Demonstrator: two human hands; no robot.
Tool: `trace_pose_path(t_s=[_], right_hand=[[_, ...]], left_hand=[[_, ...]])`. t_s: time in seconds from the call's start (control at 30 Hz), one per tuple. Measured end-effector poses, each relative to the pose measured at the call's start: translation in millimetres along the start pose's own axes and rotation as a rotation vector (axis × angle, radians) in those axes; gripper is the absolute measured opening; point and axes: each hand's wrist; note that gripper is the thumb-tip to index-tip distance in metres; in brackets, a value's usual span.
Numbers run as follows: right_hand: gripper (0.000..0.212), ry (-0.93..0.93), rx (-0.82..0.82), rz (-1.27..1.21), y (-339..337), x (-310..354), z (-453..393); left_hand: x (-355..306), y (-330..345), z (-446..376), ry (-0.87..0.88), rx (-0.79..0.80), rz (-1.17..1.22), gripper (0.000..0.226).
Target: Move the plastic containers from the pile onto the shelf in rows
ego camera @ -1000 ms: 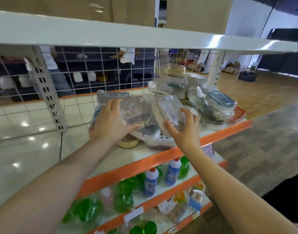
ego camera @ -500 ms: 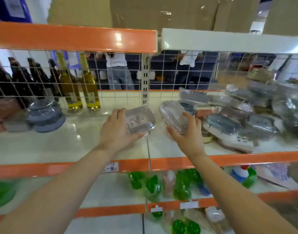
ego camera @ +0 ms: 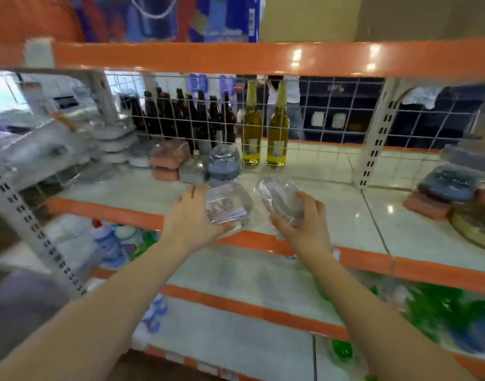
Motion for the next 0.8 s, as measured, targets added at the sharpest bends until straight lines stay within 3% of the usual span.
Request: trace_pose_path(t_s=[0.13,0.33,0.8], right_hand=[[0.072,-0.056,0.086,-0.005,47.7,30.7,0.1],[0.072,-0.075,0.196,-0.028,99.1,55.6,-0.3],[0.079,-0.235,0.25,0.093,158.3,52.2,-73.0]], left_hand=[[52.2,-22.7,9.2,-0.064,-0.067,-0.015,0.107],[107.6,-36.8,11.8,-0.168,-0.075,-0.057,0.093],[146.8,-17.4,-47.7,-0.259,-0.031,-0.108,0.097]])
Point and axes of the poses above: each hand's wrist, its own z-axis away from the middle knuckle, its own y-axis out of the palm, x = y × z, and after that the axes turned 1 degree about -z, right-handed
